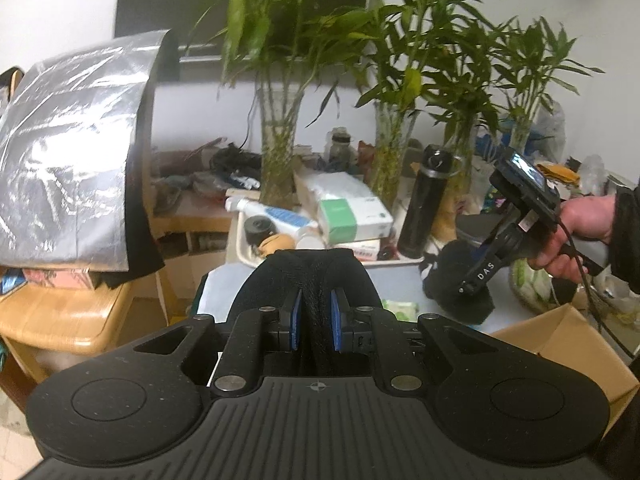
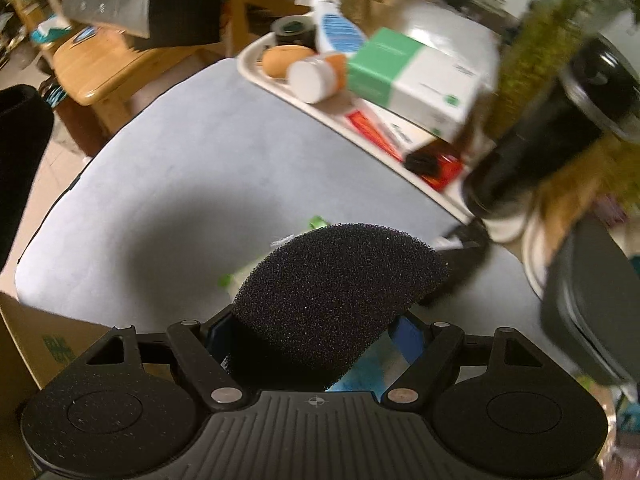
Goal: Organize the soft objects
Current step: 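Carry the foam sponge to the box with the right gripper while the left carries the hat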
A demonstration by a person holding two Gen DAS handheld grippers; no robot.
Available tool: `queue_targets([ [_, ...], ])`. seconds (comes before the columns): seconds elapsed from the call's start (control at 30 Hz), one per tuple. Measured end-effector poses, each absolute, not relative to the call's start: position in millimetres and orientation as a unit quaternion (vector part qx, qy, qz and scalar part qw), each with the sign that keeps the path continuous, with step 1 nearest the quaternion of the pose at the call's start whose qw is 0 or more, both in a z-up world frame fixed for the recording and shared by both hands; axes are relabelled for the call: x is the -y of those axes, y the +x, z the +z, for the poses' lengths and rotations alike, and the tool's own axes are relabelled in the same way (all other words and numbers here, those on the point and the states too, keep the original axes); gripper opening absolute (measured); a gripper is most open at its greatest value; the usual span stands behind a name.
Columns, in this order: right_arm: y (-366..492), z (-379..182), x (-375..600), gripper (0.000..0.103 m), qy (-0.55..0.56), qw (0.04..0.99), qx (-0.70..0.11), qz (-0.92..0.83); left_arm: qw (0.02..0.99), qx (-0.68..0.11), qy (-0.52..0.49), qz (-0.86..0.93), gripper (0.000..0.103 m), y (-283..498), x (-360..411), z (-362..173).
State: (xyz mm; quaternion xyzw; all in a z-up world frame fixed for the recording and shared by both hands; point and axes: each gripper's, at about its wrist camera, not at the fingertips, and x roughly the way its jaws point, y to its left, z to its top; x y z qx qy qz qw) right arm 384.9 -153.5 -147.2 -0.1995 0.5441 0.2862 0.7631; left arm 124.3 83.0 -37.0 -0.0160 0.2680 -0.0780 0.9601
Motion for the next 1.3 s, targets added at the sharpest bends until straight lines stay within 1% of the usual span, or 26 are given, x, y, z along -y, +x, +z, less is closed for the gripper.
queue_targets([
  [0.4, 375, -133, 222, 0.081, -0.163, 0.787, -0.548, 0.232, 0.96, -0.262, -0.012, -0.098, 0.015, 132, -54, -18],
  [0.63, 358, -113, 257, 0.081, -0.143, 0.802, -0.544, 0.199, 0.959, -0.262, 0.005, -0.112, 0.015, 129, -36, -3],
  [0.97, 311, -64, 287, 0.081, -0.109, 0.819, -0.532, 0.187, 0.947, -0.292, -0.004, -0.13, 0.015, 122, -15, 18],
  [1.3, 238, -33, 273, 0.081, -0.105, 0.818, -0.508, 0.249, 0.933, -0.323, 0.018, -0.156, 0.015, 100, 12, 33],
])
